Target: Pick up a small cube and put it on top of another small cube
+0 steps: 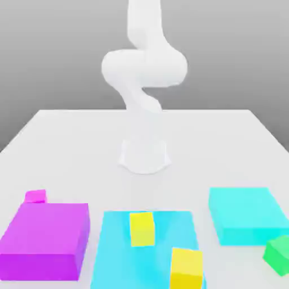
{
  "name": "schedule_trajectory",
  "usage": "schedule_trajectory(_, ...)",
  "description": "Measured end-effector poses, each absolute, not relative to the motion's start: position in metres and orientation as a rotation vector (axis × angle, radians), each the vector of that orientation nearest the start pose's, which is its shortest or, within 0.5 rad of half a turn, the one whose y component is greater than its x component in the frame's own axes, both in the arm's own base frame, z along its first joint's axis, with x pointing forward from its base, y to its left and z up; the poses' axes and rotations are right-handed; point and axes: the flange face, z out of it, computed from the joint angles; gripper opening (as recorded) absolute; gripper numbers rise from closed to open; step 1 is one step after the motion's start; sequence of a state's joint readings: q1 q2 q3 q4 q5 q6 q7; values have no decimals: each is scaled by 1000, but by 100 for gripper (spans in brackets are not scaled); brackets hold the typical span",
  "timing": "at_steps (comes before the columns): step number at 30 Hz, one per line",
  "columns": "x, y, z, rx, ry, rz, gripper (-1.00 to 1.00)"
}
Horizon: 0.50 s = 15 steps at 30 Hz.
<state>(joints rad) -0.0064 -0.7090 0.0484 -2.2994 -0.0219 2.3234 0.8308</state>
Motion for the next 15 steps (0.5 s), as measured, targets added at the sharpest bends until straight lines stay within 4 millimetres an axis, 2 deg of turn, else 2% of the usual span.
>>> schedule_trajectory(3,416,50,638,-2607,1025,-906,0)
schedule_trajectory(7,453,87,578,-2721,998,-806,0)
schedule_trajectory(8,453,87,578,-2721,998,-806,0)
schedule_trajectory(11,478,124,515,-2820,956,-700,0)
schedule_trajectory(15,492,163,445,-2912,897,-575,0)
